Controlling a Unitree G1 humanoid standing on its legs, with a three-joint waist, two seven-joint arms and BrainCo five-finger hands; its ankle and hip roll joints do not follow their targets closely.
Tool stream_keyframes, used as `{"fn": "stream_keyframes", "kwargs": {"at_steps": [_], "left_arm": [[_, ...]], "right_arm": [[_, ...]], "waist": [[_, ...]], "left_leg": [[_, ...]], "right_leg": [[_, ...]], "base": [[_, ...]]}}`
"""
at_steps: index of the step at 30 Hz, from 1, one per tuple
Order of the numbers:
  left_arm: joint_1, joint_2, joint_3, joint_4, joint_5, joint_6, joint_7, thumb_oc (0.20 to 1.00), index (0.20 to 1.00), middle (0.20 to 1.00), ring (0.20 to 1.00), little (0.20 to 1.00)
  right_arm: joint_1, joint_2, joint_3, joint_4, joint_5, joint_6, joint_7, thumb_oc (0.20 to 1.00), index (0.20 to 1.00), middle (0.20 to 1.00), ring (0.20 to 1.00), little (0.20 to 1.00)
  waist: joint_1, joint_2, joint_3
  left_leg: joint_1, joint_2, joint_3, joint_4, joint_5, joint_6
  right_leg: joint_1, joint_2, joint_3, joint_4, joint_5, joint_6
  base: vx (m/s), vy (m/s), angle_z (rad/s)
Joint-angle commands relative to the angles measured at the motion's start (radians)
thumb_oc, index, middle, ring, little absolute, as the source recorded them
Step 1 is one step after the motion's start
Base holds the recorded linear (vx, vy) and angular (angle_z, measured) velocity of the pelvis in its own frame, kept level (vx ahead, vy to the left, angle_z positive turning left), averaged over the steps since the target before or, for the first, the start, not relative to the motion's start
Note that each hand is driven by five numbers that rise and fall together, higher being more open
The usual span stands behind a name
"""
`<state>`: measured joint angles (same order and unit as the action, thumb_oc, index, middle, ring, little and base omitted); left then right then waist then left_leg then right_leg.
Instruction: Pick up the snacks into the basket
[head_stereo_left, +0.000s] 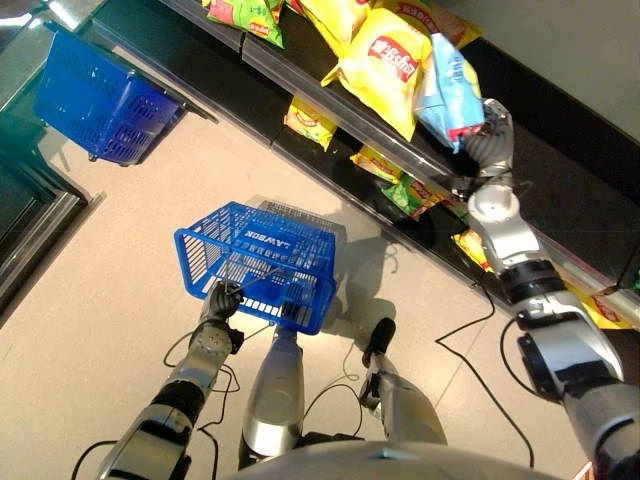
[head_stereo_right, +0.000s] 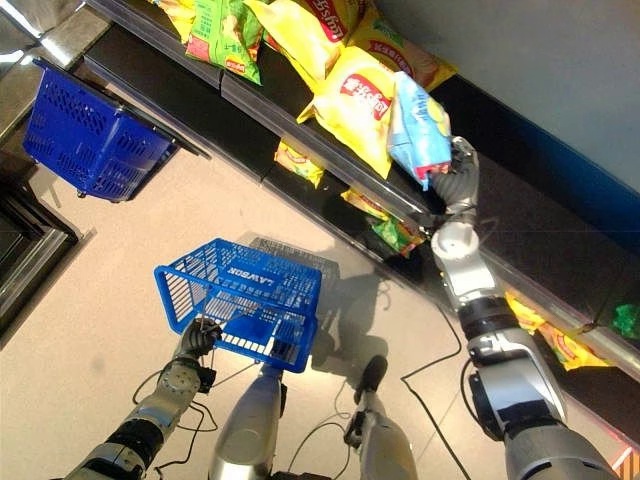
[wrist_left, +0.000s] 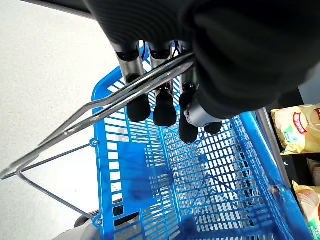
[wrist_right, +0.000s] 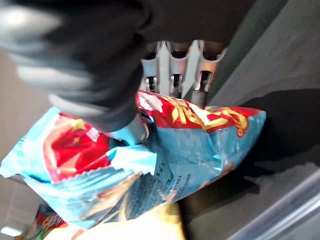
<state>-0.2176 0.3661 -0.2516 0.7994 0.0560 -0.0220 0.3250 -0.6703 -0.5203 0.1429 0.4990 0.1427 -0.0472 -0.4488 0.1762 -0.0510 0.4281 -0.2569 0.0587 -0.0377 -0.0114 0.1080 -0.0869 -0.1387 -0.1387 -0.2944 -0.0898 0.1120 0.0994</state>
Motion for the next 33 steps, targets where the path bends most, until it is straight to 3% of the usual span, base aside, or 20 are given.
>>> {"fn": "stream_keyframes", "kwargs": {"at_steps": [1,8,12,21,24,27,33], "left_arm": [[0.032,0.065,0.03,0.034,0.037,0.011,0.017,0.2,0.2,0.2,0.2,0.2],[0.02,0.081,0.072,0.081,0.033,0.02,-0.004,0.2,0.2,0.2,0.2,0.2],[0.031,0.08,0.102,0.085,0.033,0.022,-0.025,0.2,0.2,0.2,0.2,0.2],[0.034,0.063,0.152,0.166,0.031,0.013,-0.073,0.2,0.2,0.2,0.2,0.2],[0.045,0.052,0.173,0.19,0.024,0.007,-0.083,0.2,0.2,0.2,0.2,0.2],[0.051,0.031,0.228,0.237,-0.036,-0.004,-0.086,0.2,0.2,0.2,0.2,0.2],[0.066,0.01,0.253,0.205,-0.114,-0.018,-0.076,0.2,0.2,0.2,0.2,0.2]], "right_arm": [[0.032,-0.09,-0.084,-0.088,0.06,-0.051,-0.013,0.2,0.2,0.2,0.2,0.2],[0.152,-0.225,-0.204,-0.365,0.152,-0.127,0.083,0.2,0.2,0.2,0.2,0.2],[0.295,-0.219,-0.263,-0.585,0.244,-0.167,0.219,0.2,0.2,0.2,0.2,0.2],[0.587,-0.193,-0.226,-0.874,0.377,-0.147,0.522,0.2,0.2,0.2,0.2,0.2],[0.661,-0.197,-0.216,-0.902,0.326,-0.133,0.567,0.2,0.2,0.2,0.2,0.2],[0.811,-0.177,-0.115,-0.831,0.195,-0.115,0.625,0.2,0.2,0.2,0.2,0.2],[0.886,-0.156,-0.023,-0.63,-0.033,-0.085,0.608,0.2,0.2,0.2,0.2,0.2]], "waist": [[-0.029,-0.013,-0.018],[-0.088,-0.033,-0.059],[-0.119,-0.033,-0.081],[-0.162,-0.021,-0.083],[-0.167,-0.016,-0.078],[-0.177,-0.005,-0.055],[-0.181,0.004,-0.034]], "left_leg": [[0.025,-0.092,0.037,-0.055,-0.021,0.076],[0.067,-0.09,0.073,-0.062,-0.033,0.076],[0.085,-0.088,0.086,-0.065,-0.038,0.077],[0.092,-0.078,0.11,-0.07,-0.026,0.072],[0.087,-0.076,0.111,-0.073,-0.021,0.07],[0.073,-0.071,0.114,-0.076,-0.005,0.062],[0.062,-0.064,0.114,-0.076,0.005,0.055]], "right_leg": [[-0.052,-0.031,0.064,0.045,0.035,0.068],[-0.046,-0.019,0.099,0.05,0.03,0.064],[-0.041,-0.017,0.113,0.057,0.026,0.063],[-0.058,-0.005,0.139,0.059,0.029,0.055],[-0.065,-0.003,0.14,0.059,0.031,0.054],[-0.083,0.004,0.14,0.061,0.036,0.049],[-0.093,0.01,0.139,0.062,0.039,0.046]], "base": [[-0.01,-0.012,-0.14],[-0.01,-0.023,-0.21],[0.0,-0.026,-0.13],[-0.03,-0.027,-0.11],[-0.03,-0.024,-0.16],[-0.04,-0.04,-0.03],[-0.02,-0.018,0.0]]}}
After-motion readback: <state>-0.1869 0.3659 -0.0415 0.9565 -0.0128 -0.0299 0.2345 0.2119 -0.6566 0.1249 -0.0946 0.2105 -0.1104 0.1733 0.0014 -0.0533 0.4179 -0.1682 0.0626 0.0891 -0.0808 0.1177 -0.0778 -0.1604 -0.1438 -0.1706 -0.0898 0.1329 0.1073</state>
